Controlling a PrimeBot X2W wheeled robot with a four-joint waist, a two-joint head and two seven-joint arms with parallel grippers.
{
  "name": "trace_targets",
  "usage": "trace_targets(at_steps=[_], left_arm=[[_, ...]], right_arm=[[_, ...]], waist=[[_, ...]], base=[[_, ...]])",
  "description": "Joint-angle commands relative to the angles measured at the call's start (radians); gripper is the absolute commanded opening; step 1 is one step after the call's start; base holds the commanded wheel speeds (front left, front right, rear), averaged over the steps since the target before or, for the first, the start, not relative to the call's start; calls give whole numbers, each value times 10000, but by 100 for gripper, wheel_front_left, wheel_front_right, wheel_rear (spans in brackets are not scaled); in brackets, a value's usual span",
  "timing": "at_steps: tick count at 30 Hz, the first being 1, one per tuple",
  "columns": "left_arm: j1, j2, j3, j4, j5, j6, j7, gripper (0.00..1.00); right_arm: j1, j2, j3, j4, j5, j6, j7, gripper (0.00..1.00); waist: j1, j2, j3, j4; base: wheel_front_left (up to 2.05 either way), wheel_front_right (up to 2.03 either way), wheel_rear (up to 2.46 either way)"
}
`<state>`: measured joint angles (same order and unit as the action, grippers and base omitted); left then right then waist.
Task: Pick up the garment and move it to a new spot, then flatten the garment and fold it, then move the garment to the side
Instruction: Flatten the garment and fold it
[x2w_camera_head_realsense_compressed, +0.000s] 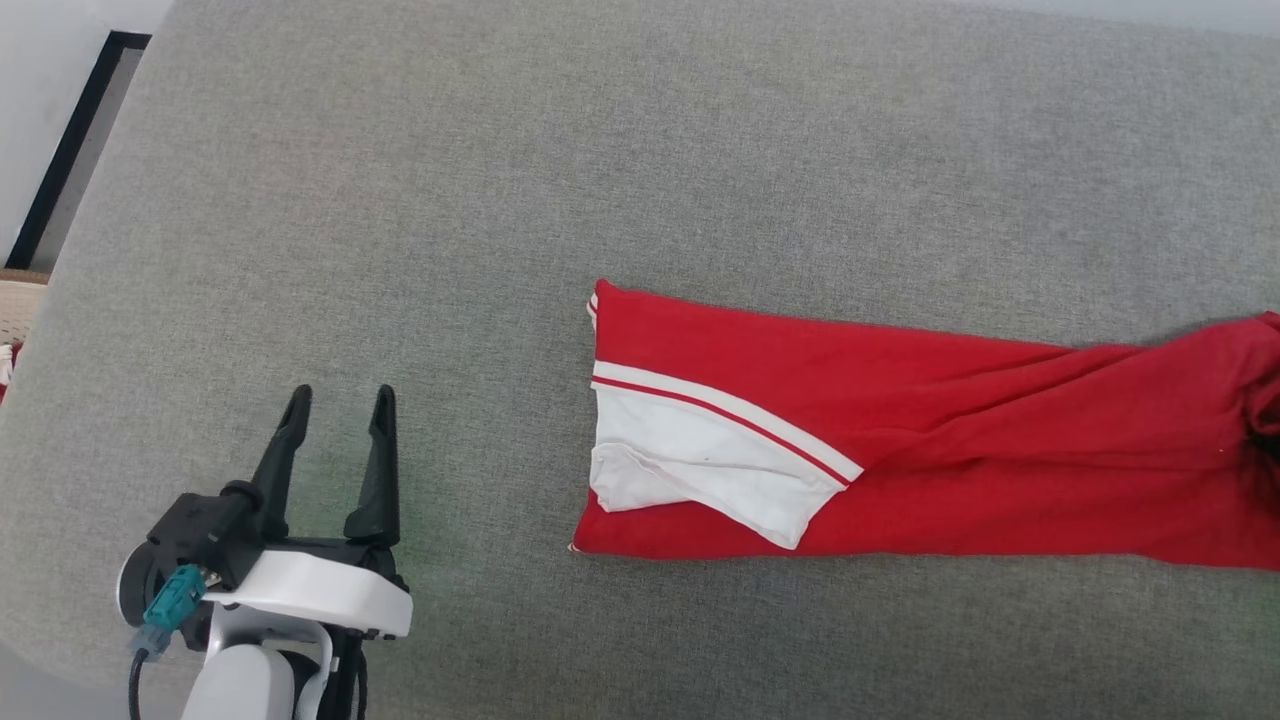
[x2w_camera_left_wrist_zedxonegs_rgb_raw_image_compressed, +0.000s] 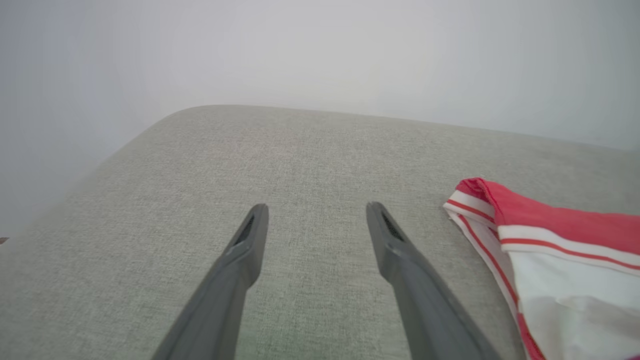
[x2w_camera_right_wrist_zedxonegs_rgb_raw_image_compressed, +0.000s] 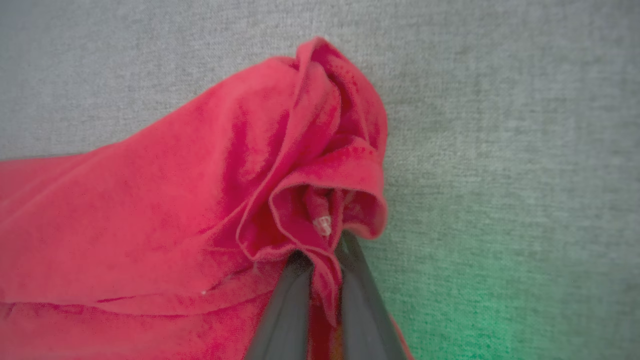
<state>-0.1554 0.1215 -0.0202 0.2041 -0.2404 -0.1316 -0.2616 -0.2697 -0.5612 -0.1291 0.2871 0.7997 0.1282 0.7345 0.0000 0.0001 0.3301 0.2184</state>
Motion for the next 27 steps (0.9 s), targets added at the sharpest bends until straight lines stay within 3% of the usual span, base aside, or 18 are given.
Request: trace_targets(at_steps=[1,12,27], left_arm=[[115,24,23,-11,5,26,-40,100],[247,273,-165,-305,-433,26,-40,100],[-147,695,-373,-449,-959,26,-40,100]], right_arm=[[181,191,169,160,41,45,77,0],[243,-612,-1065,65,246,14,-462,0],[510,-2165,-3851,660,211,24,-498,0]], waist=[[0,-1,-6,-17],[0,-1,24,-551],[0,-1,442,-1238]], base=[[0,0,0],[0,0,0],[0,0,0]])
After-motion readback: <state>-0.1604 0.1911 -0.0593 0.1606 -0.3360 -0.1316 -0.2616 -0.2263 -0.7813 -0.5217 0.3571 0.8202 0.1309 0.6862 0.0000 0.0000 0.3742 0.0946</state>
